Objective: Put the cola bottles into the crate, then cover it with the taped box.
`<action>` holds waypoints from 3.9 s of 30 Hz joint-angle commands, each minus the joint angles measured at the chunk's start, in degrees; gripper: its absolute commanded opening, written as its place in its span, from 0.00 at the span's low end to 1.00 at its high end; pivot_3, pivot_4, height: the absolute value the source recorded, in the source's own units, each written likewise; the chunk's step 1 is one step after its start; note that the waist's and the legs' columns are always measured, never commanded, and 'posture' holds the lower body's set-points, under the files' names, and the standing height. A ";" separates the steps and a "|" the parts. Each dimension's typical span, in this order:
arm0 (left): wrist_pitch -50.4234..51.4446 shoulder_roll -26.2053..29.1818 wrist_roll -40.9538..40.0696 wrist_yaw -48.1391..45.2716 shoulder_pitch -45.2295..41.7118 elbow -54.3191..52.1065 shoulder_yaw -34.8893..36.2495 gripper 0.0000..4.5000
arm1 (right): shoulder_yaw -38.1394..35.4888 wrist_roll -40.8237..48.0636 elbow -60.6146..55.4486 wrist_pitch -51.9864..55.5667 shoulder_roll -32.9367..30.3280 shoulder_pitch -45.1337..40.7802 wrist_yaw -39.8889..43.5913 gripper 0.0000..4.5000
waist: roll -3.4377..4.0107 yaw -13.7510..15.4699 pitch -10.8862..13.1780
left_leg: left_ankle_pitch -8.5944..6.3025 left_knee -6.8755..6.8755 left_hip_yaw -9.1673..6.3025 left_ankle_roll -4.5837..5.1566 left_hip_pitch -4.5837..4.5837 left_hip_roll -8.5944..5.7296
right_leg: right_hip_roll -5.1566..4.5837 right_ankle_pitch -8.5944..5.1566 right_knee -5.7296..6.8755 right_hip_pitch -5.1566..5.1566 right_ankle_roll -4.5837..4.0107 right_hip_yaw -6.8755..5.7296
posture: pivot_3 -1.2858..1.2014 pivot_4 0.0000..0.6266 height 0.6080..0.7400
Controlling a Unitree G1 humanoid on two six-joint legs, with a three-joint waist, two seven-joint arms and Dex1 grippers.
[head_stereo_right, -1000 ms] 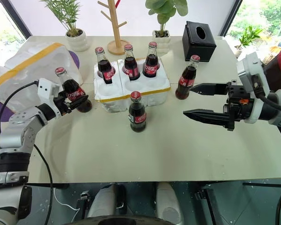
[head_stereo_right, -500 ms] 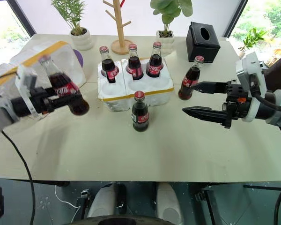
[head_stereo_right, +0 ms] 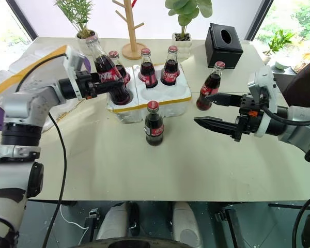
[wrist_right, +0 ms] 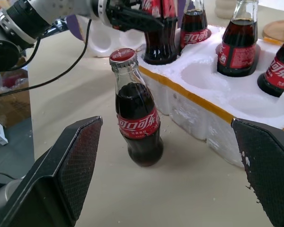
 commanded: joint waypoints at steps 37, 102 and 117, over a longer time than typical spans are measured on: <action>16.00 20.09 -16.80 -5.95 33.87 -48.62 16.90 0.98 | 28.73 -23.64 7.63 -16.78 19.68 -5.94 -1.13 1.00 | 0.01 -0.92 -0.05 | 0.04 0.07 0.00 -0.07 0.09 0.03 | -0.08 -0.10 0.10 0.09 -0.17 0.00 | 0.52 0.24 1.00; 11.77 8.12 -19.30 9.91 24.02 -47.44 12.45 1.00 | 12.62 -25.20 6.64 2.43 24.19 -22.11 -12.29 0.99 | 0.04 -1.01 -0.05 | 0.23 -0.07 0.01 -0.40 -0.02 0.03 | -0.08 0.00 0.68 -0.36 -0.10 0.03 | 0.52 0.24 1.00; 10.44 2.51 -17.31 8.27 17.61 -44.95 5.24 1.00 | 7.46 -32.56 10.66 0.15 25.68 -12.99 -30.53 0.99 | 0.04 -1.39 -0.05 | 0.23 -0.07 -0.04 -0.40 0.06 0.00 | 0.02 -0.04 0.71 -0.33 -0.15 0.11 | 0.52 0.24 1.00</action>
